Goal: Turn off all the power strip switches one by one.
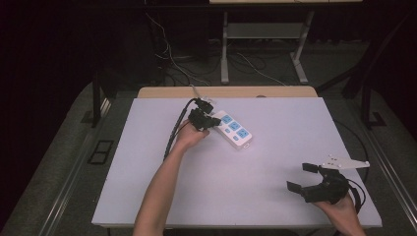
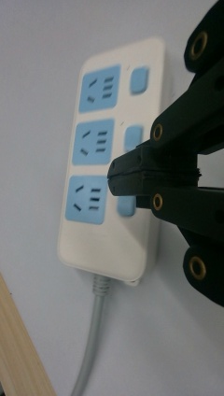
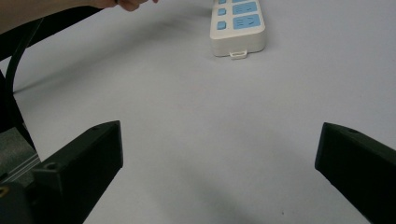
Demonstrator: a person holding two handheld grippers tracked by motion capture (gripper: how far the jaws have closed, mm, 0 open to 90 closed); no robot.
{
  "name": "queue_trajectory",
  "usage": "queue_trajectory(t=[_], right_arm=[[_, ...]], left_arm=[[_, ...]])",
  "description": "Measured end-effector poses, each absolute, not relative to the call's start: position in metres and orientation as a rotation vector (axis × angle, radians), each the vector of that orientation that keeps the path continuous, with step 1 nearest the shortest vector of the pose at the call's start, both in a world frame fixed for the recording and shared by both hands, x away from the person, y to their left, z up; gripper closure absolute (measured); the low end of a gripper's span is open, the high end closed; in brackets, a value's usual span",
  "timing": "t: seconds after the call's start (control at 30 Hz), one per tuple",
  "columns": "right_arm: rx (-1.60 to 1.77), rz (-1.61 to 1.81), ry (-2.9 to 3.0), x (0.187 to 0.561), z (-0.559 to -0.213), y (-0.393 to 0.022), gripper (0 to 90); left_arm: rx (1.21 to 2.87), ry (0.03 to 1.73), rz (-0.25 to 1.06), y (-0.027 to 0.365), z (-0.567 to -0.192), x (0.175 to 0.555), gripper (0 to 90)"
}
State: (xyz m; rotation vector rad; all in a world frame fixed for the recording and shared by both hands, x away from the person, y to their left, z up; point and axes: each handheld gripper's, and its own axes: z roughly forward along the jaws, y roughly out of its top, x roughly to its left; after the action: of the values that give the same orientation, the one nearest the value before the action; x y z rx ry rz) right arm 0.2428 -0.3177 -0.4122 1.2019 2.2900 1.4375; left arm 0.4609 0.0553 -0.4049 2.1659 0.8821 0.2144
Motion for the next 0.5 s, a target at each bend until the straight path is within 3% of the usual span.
queue_trajectory(t=[0.2,0.4,0.5], right_arm=[[1.197,1.431,2.300,0.242,-0.412,-0.316,0.8],[1.190,1.433,2.303,0.241,-0.412,-0.312,0.8],[1.188,1.430,2.304,0.241,-0.412,-0.312,0.8]], left_arm=[[2.075,0.860,0.220,0.087,-0.401,0.421,78.2],[1.993,0.856,0.228,0.117,-0.399,0.379,59.4],[1.960,0.863,0.220,0.130,-0.398,0.361,44.2]])
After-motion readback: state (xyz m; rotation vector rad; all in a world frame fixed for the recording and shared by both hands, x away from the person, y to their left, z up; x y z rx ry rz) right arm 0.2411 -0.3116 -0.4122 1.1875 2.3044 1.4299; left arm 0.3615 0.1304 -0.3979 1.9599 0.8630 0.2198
